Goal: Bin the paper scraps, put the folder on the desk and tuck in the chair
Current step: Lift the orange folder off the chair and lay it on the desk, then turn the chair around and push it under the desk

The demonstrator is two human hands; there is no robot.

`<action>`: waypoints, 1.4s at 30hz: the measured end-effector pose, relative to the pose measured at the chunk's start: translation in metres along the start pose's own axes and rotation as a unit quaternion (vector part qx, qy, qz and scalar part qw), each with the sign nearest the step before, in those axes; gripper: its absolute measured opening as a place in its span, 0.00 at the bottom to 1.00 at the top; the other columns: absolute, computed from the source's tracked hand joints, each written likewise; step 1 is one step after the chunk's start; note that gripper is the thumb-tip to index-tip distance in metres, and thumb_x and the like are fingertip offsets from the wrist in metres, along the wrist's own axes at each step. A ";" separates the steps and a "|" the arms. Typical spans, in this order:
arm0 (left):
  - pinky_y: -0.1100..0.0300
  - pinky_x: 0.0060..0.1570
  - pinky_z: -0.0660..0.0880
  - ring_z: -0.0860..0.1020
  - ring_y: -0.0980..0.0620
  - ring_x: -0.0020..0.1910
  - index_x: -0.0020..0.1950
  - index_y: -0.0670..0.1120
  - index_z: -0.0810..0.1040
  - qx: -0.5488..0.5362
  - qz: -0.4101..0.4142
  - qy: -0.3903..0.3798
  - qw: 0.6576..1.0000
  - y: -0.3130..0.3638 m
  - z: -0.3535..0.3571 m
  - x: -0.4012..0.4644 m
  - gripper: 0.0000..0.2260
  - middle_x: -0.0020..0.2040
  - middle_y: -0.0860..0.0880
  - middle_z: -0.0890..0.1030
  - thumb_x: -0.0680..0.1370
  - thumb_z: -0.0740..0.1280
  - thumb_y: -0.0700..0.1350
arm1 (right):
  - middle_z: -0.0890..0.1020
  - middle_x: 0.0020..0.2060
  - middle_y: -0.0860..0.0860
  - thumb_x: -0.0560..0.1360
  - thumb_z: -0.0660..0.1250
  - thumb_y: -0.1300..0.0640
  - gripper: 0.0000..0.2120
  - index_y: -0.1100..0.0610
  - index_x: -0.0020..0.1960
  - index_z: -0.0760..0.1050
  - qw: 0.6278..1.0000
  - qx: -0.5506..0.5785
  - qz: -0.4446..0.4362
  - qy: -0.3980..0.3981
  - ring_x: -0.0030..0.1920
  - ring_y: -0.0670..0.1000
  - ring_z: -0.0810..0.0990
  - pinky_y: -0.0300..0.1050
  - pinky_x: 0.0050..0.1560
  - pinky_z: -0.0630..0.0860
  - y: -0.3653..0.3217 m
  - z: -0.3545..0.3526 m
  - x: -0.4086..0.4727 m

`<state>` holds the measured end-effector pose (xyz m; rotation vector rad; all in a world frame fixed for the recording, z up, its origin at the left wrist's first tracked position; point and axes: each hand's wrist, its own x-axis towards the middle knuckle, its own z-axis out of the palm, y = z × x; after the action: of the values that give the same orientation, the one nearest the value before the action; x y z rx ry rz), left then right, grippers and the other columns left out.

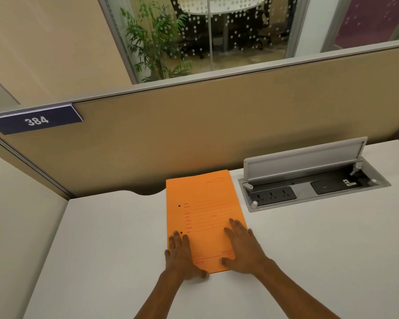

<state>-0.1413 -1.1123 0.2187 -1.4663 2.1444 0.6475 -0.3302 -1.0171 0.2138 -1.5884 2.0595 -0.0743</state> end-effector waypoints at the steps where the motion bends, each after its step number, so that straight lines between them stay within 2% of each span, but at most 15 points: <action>1: 0.39 0.78 0.48 0.35 0.37 0.80 0.81 0.42 0.37 0.000 0.002 -0.004 1.000 0.000 0.001 0.001 0.61 0.81 0.39 0.34 0.66 0.75 0.67 | 0.42 0.81 0.56 0.74 0.66 0.36 0.47 0.58 0.80 0.48 1.000 -0.018 0.001 -0.020 0.81 0.58 0.41 0.62 0.77 0.46 -0.002 0.005 -0.001; 5: 0.38 0.78 0.47 0.35 0.37 0.80 0.81 0.42 0.37 -0.008 0.005 -0.005 1.000 -0.001 0.003 0.005 0.62 0.81 0.39 0.34 0.66 0.73 0.68 | 0.38 0.81 0.57 0.79 0.58 0.36 0.44 0.59 0.81 0.42 0.998 -0.044 0.003 -0.038 0.80 0.59 0.37 0.64 0.77 0.42 -0.001 0.017 0.000; 12: 0.38 0.78 0.46 0.34 0.38 0.80 0.80 0.42 0.35 -0.003 0.001 -0.014 1.000 0.001 -0.002 0.004 0.63 0.81 0.40 0.33 0.66 0.73 0.69 | 0.38 0.80 0.57 0.80 0.55 0.36 0.42 0.58 0.81 0.40 0.998 -0.050 -0.006 -0.046 0.80 0.58 0.36 0.62 0.77 0.41 0.005 0.016 0.003; 16: 0.37 0.78 0.47 0.35 0.37 0.80 0.80 0.43 0.35 -0.006 0.005 -0.011 1.000 0.001 -0.012 0.001 0.61 0.81 0.39 0.34 0.67 0.73 0.68 | 0.40 0.81 0.57 0.80 0.55 0.37 0.41 0.59 0.81 0.43 0.998 -0.036 -0.006 -0.055 0.80 0.58 0.38 0.63 0.77 0.43 0.003 0.006 0.003; 20: 0.38 0.77 0.49 0.40 0.36 0.81 0.81 0.45 0.42 0.015 0.006 0.039 0.999 0.003 -0.023 -0.012 0.57 0.82 0.39 0.41 0.67 0.73 0.68 | 0.42 0.81 0.57 0.81 0.55 0.38 0.39 0.58 0.81 0.45 0.999 -0.040 -0.020 -0.012 0.81 0.58 0.41 0.64 0.77 0.45 0.000 -0.009 -0.006; 22: 0.39 0.77 0.54 0.48 0.35 0.80 0.80 0.46 0.49 0.002 0.018 0.072 0.997 0.000 -0.024 -0.021 0.55 0.81 0.39 0.50 0.65 0.72 0.70 | 0.43 0.81 0.57 0.81 0.55 0.38 0.38 0.58 0.81 0.46 0.999 -0.044 -0.032 0.001 0.81 0.58 0.41 0.64 0.77 0.45 -0.002 -0.014 -0.014; 23: 0.41 0.76 0.59 0.55 0.36 0.79 0.78 0.46 0.53 -0.013 0.031 0.092 0.995 -0.001 -0.024 -0.027 0.53 0.79 0.40 0.58 0.63 0.70 0.70 | 0.43 0.81 0.57 0.81 0.55 0.38 0.38 0.58 0.81 0.45 0.998 -0.047 -0.036 0.003 0.81 0.58 0.41 0.65 0.77 0.45 -0.003 -0.017 -0.017; 25: 0.47 0.69 0.70 0.69 0.41 0.71 0.73 0.46 0.62 -0.073 0.053 0.119 0.989 0.000 -0.023 -0.046 0.46 0.70 0.44 0.71 0.63 0.72 0.66 | 0.42 0.81 0.58 0.81 0.55 0.38 0.38 0.57 0.81 0.45 0.998 -0.053 -0.041 0.003 0.81 0.58 0.41 0.65 0.77 0.45 -0.004 -0.023 -0.027; 27: 0.54 0.60 0.76 0.75 0.45 0.65 0.71 0.44 0.67 -0.130 0.064 0.128 0.981 0.001 -0.025 -0.069 0.37 0.63 0.46 0.76 0.68 0.76 0.56 | 0.43 0.81 0.58 0.81 0.56 0.38 0.38 0.57 0.81 0.45 0.997 -0.057 -0.045 0.005 0.81 0.58 0.42 0.65 0.77 0.46 -0.006 -0.029 -0.041; 29: 0.58 0.53 0.77 0.80 0.47 0.58 0.68 0.44 0.70 -0.143 0.076 0.137 0.977 0.001 -0.026 -0.089 0.30 0.54 0.48 0.78 0.71 0.76 0.52 | 0.44 0.81 0.57 0.81 0.56 0.39 0.38 0.57 0.81 0.46 0.998 -0.048 -0.045 0.012 0.81 0.58 0.43 0.64 0.77 0.46 -0.010 -0.037 -0.059; 34: 0.56 0.46 0.81 0.81 0.53 0.43 0.59 0.46 0.76 -0.159 0.117 0.177 0.964 0.004 -0.028 -0.124 0.22 0.47 0.51 0.81 0.70 0.77 0.54 | 0.49 0.81 0.56 0.81 0.56 0.39 0.37 0.57 0.81 0.47 0.998 -0.029 -0.038 0.048 0.81 0.58 0.47 0.63 0.77 0.48 -0.011 -0.046 -0.107; 42: 0.55 0.44 0.81 0.80 0.56 0.40 0.57 0.47 0.78 -0.137 0.239 0.163 0.947 0.033 -0.005 -0.178 0.20 0.43 0.53 0.81 0.71 0.76 0.55 | 0.51 0.81 0.53 0.82 0.55 0.38 0.36 0.54 0.81 0.47 0.997 -0.030 0.045 0.062 0.81 0.57 0.49 0.60 0.78 0.49 -0.017 -0.041 -0.214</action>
<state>-0.1146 -0.9765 0.3351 -1.2535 2.8053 0.9600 -0.2981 -0.8386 0.3348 -1.5594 2.2464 -0.0803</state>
